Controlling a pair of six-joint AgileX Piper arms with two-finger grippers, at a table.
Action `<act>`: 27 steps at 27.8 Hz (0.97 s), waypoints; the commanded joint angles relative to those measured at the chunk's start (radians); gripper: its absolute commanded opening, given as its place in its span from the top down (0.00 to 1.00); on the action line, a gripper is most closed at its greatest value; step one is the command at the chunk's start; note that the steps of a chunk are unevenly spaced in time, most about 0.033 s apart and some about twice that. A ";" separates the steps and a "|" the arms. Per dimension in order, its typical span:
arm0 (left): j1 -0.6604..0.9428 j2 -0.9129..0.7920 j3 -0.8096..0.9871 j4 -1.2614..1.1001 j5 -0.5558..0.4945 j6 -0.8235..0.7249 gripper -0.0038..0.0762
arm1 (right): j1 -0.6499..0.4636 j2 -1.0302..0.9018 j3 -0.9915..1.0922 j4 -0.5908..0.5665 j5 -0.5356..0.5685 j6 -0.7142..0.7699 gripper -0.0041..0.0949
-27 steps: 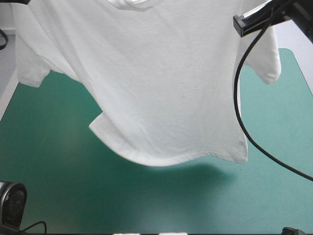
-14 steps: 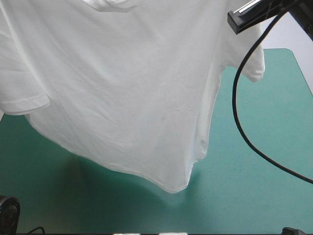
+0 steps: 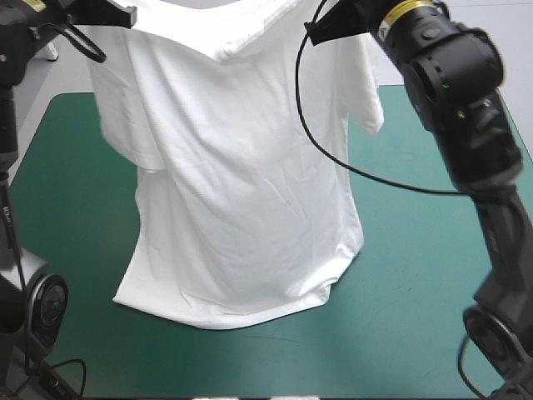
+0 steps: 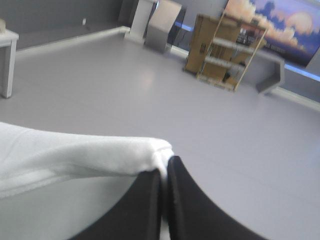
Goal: Fold the cloth
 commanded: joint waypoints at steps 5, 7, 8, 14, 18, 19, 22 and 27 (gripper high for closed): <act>0.011 0.091 0.075 0.056 -0.229 -0.035 0.93 | -0.165 0.145 -0.020 0.113 -0.228 0.000 0.98; 0.024 0.131 0.085 0.052 -0.265 -0.048 0.93 | -0.195 0.192 -0.020 0.125 -0.288 0.000 0.98; 0.029 0.152 0.086 0.055 -0.283 -0.061 0.93 | -0.210 0.218 -0.020 0.134 -0.314 0.000 0.98; 0.035 0.266 0.086 0.055 -0.358 -0.066 0.93 | -0.260 0.347 -0.020 0.190 -0.376 0.000 0.97; 0.035 0.329 0.086 0.052 -0.397 -0.088 0.90 | -0.267 0.390 -0.020 0.207 -0.379 0.000 0.80; 0.035 0.341 0.086 0.052 -0.397 -0.089 0.87 | -0.267 0.392 -0.018 0.207 -0.379 0.000 0.70; 0.035 0.370 0.086 0.055 -0.397 -0.113 0.68 | -0.267 0.400 -0.016 0.207 -0.369 0.000 0.39; 0.035 0.369 0.059 0.059 -0.183 -0.110 0.25 | -0.269 0.379 -0.065 0.204 -0.013 0.011 0.28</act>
